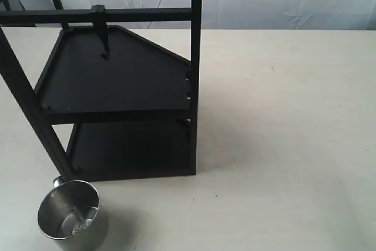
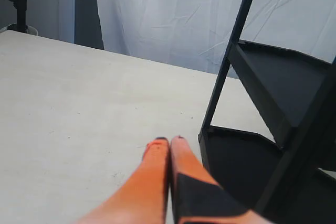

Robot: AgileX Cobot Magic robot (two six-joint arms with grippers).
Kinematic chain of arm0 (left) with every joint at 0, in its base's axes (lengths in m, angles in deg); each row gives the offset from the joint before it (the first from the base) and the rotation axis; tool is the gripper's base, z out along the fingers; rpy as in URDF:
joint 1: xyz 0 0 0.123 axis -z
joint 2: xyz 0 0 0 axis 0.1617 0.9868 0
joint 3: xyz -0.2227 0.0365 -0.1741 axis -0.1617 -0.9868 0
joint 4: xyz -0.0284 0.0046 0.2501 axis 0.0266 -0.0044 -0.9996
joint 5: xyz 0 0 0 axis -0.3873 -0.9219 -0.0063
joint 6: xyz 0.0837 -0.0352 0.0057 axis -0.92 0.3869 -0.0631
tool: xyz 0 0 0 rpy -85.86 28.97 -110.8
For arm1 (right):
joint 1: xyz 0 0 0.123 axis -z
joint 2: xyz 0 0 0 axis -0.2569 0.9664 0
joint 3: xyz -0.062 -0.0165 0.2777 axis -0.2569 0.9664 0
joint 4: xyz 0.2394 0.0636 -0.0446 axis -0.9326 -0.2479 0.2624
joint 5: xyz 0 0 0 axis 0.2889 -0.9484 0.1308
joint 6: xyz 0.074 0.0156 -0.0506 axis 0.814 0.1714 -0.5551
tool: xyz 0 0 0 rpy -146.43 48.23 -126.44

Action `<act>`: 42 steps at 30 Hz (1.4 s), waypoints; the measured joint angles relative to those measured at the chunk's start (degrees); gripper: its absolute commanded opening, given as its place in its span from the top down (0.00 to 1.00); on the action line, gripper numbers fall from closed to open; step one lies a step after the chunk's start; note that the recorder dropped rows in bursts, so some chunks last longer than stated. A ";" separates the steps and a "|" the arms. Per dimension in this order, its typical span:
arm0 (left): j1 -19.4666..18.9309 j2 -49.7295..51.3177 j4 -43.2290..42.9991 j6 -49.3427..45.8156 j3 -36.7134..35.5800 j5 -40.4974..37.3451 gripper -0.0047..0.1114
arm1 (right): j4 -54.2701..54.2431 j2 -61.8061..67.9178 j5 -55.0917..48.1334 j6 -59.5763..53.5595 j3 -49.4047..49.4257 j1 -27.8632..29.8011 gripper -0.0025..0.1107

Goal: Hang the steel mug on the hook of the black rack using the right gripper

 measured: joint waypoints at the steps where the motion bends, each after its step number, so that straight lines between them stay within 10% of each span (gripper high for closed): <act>1: 0.00 0.00 0.00 0.00 0.00 0.00 0.95 | 0.00 0.00 0.00 0.00 0.00 0.00 0.99; 13: 0.00 0.00 0.00 0.00 0.00 0.00 0.95 | -31.38 0.00 29.42 22.18 0.02 0.00 0.99; 19: 0.00 0.00 0.00 0.00 0.00 0.00 0.95 | -27.19 0.00 31.75 31.63 -5.16 0.00 0.99; 33: 0.00 0.00 0.00 0.00 0.00 0.10 0.95 | -15.31 35.73 -40.90 0.71 -51.26 0.00 0.99; 42: 0.00 0.00 0.00 0.00 0.00 0.20 0.95 | -19.96 50.58 -51.34 -4.00 -54.23 -11.07 0.99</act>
